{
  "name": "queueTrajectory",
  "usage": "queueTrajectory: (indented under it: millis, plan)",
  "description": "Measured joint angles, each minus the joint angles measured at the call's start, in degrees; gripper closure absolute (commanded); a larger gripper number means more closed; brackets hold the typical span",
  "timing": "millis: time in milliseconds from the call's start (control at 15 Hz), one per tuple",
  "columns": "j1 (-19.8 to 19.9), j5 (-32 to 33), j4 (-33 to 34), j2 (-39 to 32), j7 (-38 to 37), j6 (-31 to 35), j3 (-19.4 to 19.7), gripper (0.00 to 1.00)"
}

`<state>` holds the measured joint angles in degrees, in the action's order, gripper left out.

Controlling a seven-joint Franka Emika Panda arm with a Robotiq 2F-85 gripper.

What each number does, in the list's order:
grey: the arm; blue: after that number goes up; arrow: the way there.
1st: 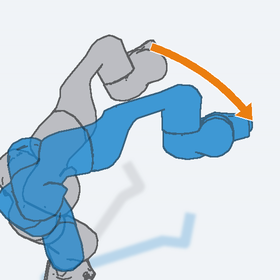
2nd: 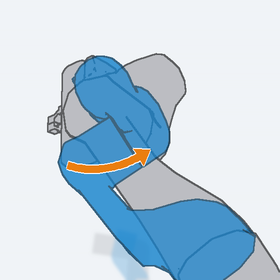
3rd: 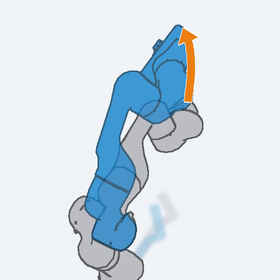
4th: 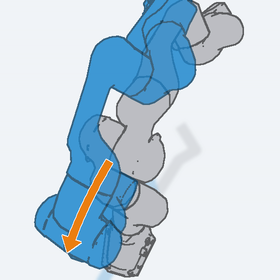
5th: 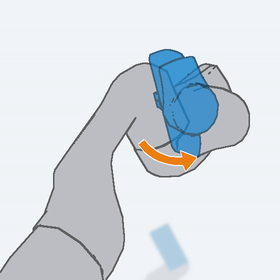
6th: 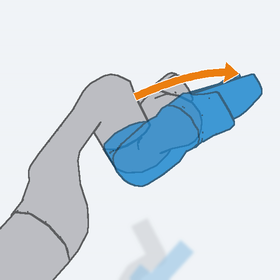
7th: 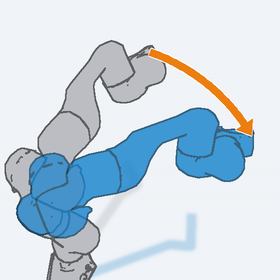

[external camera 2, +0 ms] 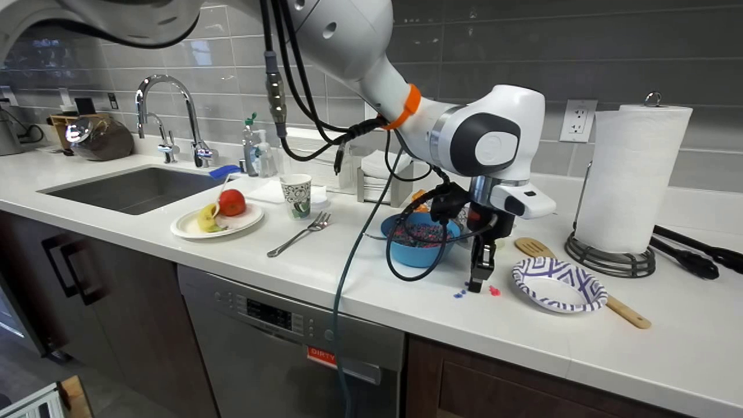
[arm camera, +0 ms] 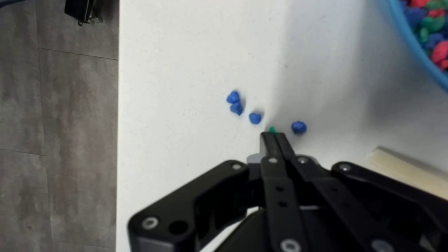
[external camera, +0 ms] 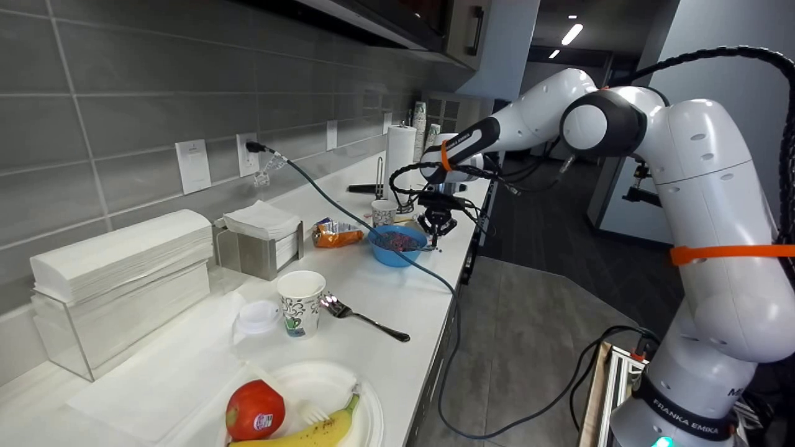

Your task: Pick up some cereal from the counter and put it in the blue bowl.

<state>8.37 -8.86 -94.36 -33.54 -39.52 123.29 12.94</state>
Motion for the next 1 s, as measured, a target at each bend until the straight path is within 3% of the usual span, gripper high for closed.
queueTrajectory:
  millis: [800,867,933,1000]
  plan:
    - [-0.03,0.48,1.45,1.91,-1.98,0.00,1.90,1.00]
    - [-0.21,0.54,1.33,1.85,-2.08,0.00,1.81,0.96]
    - [-0.38,0.59,1.19,1.74,-2.15,0.00,1.69,0.87]
    - [-0.57,0.64,1.04,1.61,-2.18,0.00,1.57,0.85]
